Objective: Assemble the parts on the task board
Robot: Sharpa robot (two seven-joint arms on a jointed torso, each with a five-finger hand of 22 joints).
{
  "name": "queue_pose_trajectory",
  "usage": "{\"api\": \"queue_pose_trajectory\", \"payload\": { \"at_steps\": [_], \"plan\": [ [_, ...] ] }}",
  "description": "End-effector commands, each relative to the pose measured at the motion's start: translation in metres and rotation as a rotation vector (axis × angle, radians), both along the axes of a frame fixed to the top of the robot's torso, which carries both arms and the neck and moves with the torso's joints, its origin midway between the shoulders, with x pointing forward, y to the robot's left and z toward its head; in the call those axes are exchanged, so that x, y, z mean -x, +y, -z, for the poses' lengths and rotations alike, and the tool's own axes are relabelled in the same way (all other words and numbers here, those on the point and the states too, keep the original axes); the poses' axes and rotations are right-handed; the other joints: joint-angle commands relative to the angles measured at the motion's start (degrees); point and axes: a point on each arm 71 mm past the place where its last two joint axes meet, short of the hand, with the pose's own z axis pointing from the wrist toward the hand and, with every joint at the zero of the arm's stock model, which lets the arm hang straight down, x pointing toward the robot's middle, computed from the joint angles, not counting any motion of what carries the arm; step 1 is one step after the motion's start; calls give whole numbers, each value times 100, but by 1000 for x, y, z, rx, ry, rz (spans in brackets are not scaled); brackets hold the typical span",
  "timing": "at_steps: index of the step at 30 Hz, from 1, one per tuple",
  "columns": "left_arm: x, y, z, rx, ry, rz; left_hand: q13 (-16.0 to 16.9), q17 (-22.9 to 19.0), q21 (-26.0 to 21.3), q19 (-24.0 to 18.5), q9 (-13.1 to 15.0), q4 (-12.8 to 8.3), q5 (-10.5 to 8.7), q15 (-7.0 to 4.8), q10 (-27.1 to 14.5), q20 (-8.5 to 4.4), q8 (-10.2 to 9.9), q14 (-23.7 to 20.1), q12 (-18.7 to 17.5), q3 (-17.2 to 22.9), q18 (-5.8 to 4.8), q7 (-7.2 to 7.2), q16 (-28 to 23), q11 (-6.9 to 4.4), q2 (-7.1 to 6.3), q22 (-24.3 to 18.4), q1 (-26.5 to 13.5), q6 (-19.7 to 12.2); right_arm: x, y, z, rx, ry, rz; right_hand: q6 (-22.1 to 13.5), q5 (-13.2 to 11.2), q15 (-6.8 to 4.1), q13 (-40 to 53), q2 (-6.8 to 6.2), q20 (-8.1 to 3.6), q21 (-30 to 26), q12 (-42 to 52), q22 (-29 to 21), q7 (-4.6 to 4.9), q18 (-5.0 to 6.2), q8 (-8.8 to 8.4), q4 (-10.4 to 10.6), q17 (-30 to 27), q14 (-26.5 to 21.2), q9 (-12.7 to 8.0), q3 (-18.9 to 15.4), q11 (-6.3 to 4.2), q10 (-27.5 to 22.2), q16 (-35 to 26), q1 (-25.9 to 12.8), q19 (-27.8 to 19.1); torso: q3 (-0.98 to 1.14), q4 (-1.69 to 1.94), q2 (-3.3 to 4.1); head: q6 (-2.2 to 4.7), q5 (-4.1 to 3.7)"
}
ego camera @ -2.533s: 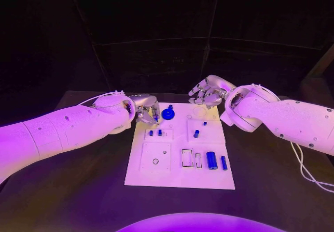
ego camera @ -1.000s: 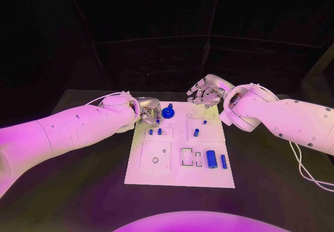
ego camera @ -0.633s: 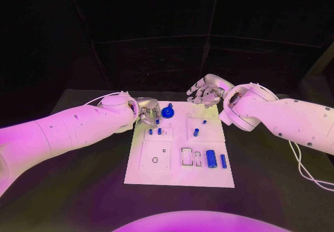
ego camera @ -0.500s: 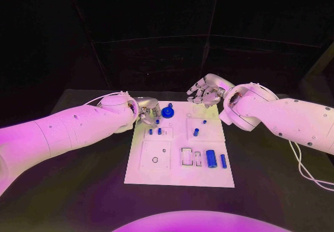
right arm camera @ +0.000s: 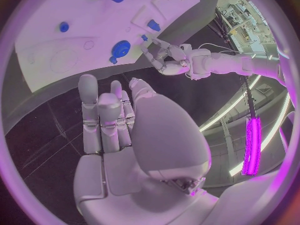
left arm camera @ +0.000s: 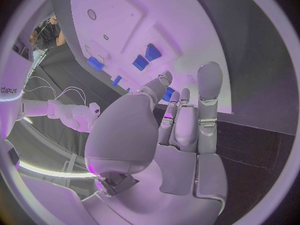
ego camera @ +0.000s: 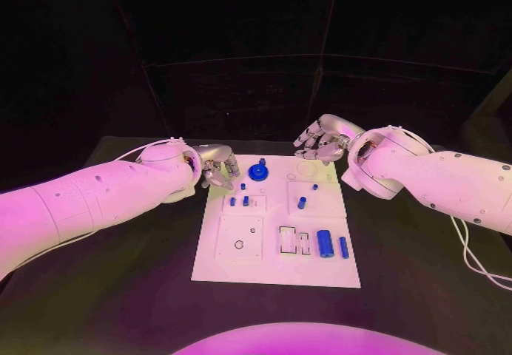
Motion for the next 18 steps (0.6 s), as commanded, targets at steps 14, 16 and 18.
{"api": "queue_pose_trajectory", "payload": {
  "at_steps": [14, 16, 18],
  "plan": [
    [13, 51, -40, 1184, 135, -303, -14, -1917, -890, -536, -17, 284, 9, 49, 446, 73, 213, -716, 305, 96, 104, 1, -1078, -49, 235, -734, -305, 462, 15, -17, 38, 440, -176, -125, 521, -980, 12, -1457, -201, -12, 432, -1009, 603, -122, -38, 115, -170, 354, 137, -11, 698, -1, 49, 421, 235, 217, 6, -38, 12, 131, -141],
    [16, 51, -41, 1258, 153, -307, -14, -2160, -953, -600, -19, 311, 9, 61, 436, 85, 215, -839, 323, 66, 101, 4, -1216, -44, 245, -766, -320, 460, 17, -17, 43, 461, -179, -132, 483, -997, 29, -1525, -231, -2, 437, -1050, 605, -105, -40, 86, -178, 357, 136, -20, 734, 20, 31, 428, 224, 212, 8, -27, 5, 116, -165],
    [19, 51, -43, 1313, 160, -307, -12, -2320, -998, -643, -19, 323, 10, 66, 437, 92, 220, -927, 342, 50, 103, 5, -1306, -42, 257, -790, -318, 465, 18, -17, 47, 477, -177, -136, 423, -1012, 45, -1595, -261, 11, 448, -1088, 621, -88, -42, 44, -183, 368, 136, -30, 772, 39, 13, 443, 209, 213, 6, -20, 3, 115, -176]
  ]
}}
